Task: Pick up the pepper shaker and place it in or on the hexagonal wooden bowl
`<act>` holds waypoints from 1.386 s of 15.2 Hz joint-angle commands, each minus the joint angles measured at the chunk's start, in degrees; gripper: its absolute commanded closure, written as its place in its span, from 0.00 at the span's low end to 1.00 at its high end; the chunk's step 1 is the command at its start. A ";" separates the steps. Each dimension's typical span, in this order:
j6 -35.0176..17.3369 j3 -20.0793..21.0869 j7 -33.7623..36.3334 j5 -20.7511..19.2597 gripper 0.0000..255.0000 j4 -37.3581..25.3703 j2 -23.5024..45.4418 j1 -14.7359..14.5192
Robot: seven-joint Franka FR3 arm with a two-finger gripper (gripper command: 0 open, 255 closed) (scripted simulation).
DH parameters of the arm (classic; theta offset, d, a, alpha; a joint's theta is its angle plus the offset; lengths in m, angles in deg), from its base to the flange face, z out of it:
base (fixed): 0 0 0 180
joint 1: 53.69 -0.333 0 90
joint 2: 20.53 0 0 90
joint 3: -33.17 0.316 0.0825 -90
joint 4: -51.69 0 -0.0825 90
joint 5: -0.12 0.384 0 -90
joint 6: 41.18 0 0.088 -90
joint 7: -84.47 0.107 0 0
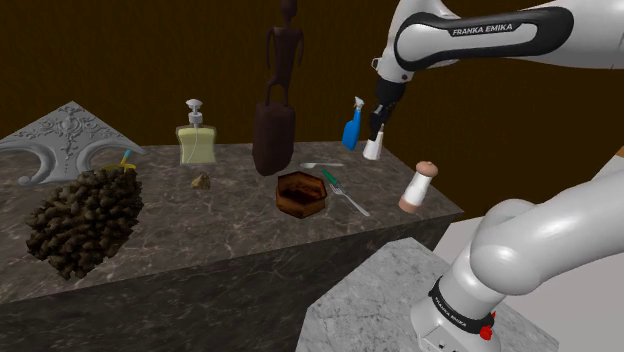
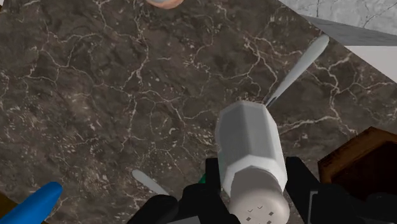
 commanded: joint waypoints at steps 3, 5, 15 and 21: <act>0.42 3.79 4.94 1.99 1.00 -1.95 2.18 -2.15; 0.63 5.73 7.48 2.95 1.00 -3.40 3.72 -3.27; 2.24 14.61 19.72 5.98 1.00 -14.47 14.43 -8.12; -1.28 15.59 21.52 5.98 1.00 -12.66 16.28 -8.64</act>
